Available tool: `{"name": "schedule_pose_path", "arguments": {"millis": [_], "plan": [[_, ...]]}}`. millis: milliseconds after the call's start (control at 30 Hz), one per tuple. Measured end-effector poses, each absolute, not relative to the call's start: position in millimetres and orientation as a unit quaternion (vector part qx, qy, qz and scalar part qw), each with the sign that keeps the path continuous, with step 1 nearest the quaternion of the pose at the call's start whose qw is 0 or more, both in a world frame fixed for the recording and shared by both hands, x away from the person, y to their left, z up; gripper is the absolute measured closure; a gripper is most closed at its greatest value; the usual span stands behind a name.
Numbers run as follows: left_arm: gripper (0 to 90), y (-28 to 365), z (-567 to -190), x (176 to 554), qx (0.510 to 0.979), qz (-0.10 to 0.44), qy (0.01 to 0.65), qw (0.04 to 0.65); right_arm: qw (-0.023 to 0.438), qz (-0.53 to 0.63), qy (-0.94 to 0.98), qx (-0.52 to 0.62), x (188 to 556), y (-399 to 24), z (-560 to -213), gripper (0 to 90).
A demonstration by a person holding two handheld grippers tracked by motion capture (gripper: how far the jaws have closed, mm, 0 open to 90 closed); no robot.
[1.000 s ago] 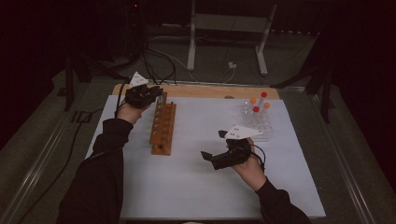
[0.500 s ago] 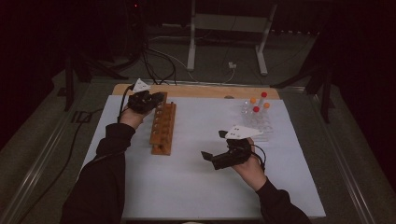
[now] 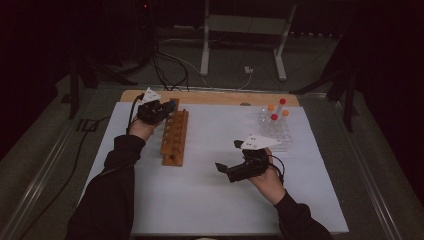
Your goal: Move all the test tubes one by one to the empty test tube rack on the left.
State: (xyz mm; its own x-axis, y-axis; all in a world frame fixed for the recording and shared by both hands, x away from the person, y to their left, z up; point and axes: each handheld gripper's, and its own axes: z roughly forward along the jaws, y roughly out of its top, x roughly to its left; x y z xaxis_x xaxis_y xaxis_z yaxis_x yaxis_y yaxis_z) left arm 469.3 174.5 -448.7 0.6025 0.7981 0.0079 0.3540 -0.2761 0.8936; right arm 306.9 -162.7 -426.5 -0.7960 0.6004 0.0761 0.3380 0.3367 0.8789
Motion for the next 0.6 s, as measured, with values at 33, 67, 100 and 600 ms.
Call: {"name": "schedule_pose_path", "arguments": {"millis": [33, 67, 100, 600], "plan": [[77.1, 174.1, -449.6, 469.1, 0.765, 0.235, 0.377, 0.466, 0.132, 0.497, 0.807, 0.291, 306.8, -162.8, -426.4, 0.3], [77.0, 174.5, -450.2, 468.9, 0.764, 0.235, 0.376, 0.468, 0.133, 0.496, 0.807, 0.291, 306.9, -162.9, -426.3, 0.3], [76.9, 175.2, -450.2, 469.1, 0.764, 0.233, 0.378, 0.469, 0.132, 0.497, 0.807, 0.291, 306.9, -163.0, -426.2, 0.3], [37.0, 184.7, -425.5, 443.8, 0.759, 0.201, 0.354, 0.509, 0.157, 0.506, 0.794, 0.299, 309.9, -176.7, -413.9, 0.4]]}}
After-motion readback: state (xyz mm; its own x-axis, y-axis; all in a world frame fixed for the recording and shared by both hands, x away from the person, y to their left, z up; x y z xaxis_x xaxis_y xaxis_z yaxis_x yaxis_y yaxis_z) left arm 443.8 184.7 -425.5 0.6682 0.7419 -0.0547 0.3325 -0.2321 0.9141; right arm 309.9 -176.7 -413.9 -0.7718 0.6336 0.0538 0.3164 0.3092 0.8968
